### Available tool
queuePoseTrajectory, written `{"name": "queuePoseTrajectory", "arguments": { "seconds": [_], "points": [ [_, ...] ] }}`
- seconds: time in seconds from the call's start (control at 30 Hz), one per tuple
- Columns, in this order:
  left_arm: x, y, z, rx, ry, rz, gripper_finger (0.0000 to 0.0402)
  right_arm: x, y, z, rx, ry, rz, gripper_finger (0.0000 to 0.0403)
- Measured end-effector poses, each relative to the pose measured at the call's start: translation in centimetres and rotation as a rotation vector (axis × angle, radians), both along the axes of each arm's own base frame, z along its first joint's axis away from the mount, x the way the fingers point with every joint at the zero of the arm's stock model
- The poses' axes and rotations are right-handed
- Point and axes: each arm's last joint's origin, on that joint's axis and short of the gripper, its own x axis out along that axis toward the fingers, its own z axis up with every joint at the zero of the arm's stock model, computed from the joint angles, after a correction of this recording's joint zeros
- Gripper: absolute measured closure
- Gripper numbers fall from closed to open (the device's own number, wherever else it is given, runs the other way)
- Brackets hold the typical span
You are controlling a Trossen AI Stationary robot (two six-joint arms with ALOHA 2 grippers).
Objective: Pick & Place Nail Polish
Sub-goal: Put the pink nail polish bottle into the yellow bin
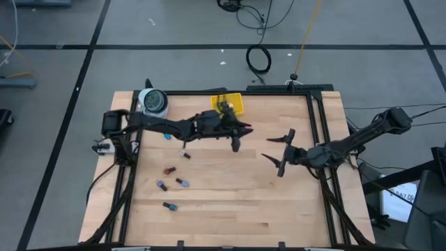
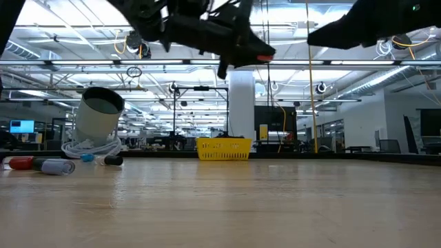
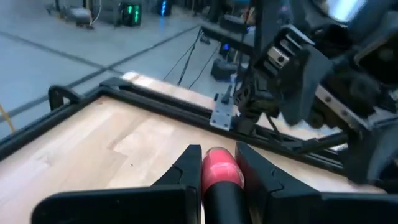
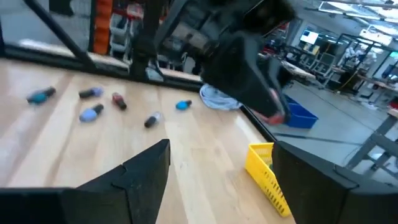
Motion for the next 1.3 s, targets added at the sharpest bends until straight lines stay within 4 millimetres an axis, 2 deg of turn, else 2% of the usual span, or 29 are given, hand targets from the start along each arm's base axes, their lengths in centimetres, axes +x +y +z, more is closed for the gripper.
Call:
{"name": "queuePoseTrajectory", "arguments": {
  "seconds": [0.2, 0.33, 0.47, 0.53, 0.63, 0.83, 0.93, 1.1, 1.3],
  "points": [
    [-3.9, 1.0, -2.1, 0.067, -0.110, 0.036, 0.0351, -1.3, 0.2, 1.3, 0.068, -0.078, 0.039, 0.0136],
    [-6.4, 2.0, -3.1, 0.072, -0.140, 0.089, 0.0351, -1.8, 0.2, 1.9, 0.049, -0.106, 0.049, 0.0137],
    [-7.8, 3.1, -4.2, 0.035, -0.116, 0.170, 0.0351, -2.1, 0.0, 2.2, 0.039, -0.114, 0.047, 0.0137],
    [-7.9, 3.1, -4.5, -0.013, -0.108, 0.062, 0.0351, -2.1, 0.0, 2.2, 0.036, -0.114, 0.046, 0.0136],
    [-7.8, 2.2, -4.3, -0.061, -0.130, -0.192, 0.0351, -2.1, 0.0, 2.2, 0.017, -0.107, 0.047, 0.0136],
    [-8.0, -0.9, -3.3, -0.085, -0.194, -0.781, 0.0351, -2.1, 0.0, 2.1, 0.014, -0.105, 0.049, 0.0137],
    [-8.3, -3.2, -3.4, -0.054, -0.191, -1.061, 0.0351, -2.1, 0.0, 2.1, 0.014, -0.101, 0.049, 0.0136],
    [-8.3, -5.9, -3.5, -0.004, -0.212, -1.177, 0.0350, -2.1, 0.0, 2.1, 0.014, -0.100, 0.049, 0.0136],
    [-8.2, -6.5, -3.6, -0.023, -0.196, -1.158, 0.0350, -2.1, 0.0, 1.9, 0.005, -0.079, 0.050, 0.0136]
  ]
}}
